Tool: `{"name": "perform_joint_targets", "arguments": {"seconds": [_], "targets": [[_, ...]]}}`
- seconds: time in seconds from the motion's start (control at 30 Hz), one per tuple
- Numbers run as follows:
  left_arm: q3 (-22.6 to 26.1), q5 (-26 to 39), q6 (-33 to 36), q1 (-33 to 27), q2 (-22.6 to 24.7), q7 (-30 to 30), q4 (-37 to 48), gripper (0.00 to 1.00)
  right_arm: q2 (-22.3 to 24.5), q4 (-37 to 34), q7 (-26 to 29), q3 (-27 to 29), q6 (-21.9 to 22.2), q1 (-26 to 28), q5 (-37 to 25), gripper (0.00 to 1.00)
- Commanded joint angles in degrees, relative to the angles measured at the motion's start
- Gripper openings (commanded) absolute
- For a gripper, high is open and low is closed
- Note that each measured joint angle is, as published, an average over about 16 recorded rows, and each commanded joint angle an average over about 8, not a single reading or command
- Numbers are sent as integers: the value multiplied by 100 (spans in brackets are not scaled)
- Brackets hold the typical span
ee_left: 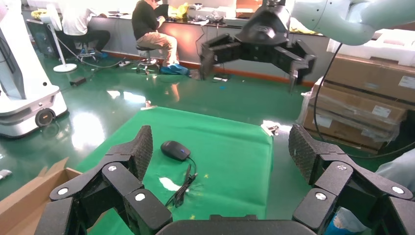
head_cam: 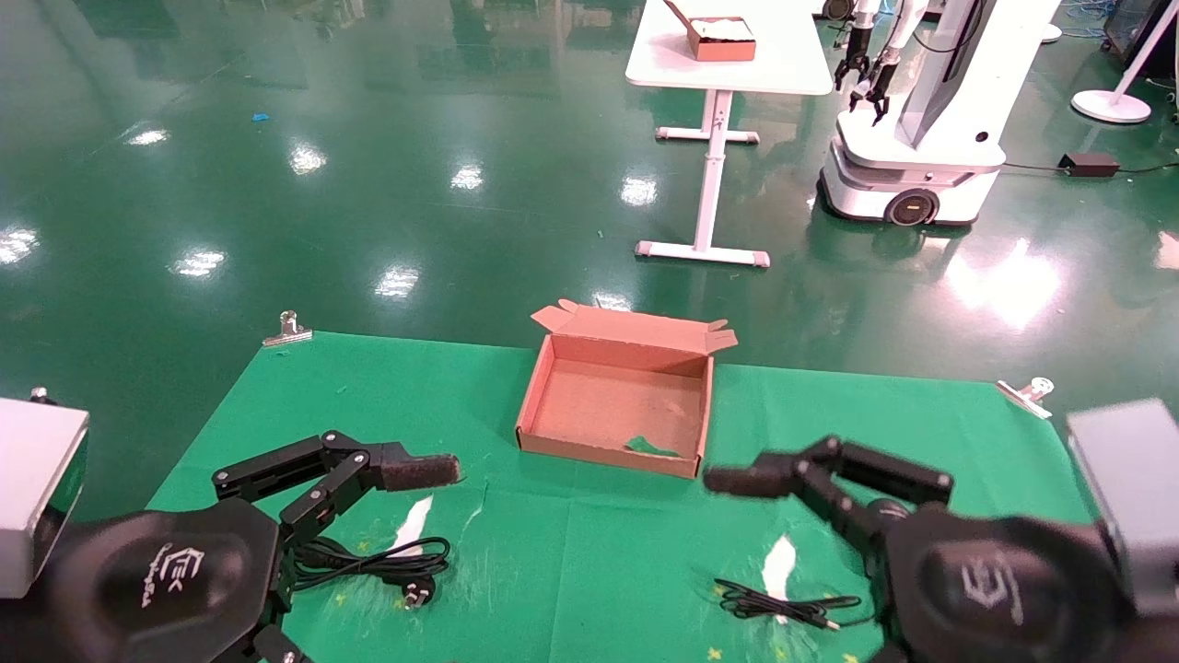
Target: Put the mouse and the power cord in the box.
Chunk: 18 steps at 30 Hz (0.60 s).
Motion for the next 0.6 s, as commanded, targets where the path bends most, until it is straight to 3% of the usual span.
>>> {"name": "perform_joint_targets", "arguments": {"seconds": [0.03, 0.17, 0.33, 0.6], "targets": [[9, 30, -5, 11, -9, 9, 2, 100, 10, -20, -6, -8, -10, -15, -23, 100], [344, 763, 185, -363, 102, 189, 282, 100, -1, -422, -284, -211, -211, 116, -460, 100], [1042, 2141, 374, -1206, 390, 629, 867, 100, -116, -1171, -895, -676, -351, 564, -1337, 100], [2339, 4392, 261, -2539, 1321, 1831, 2408, 100, -725, -2811, -2198, -1521, 106, 1591, -3268, 100]]}}
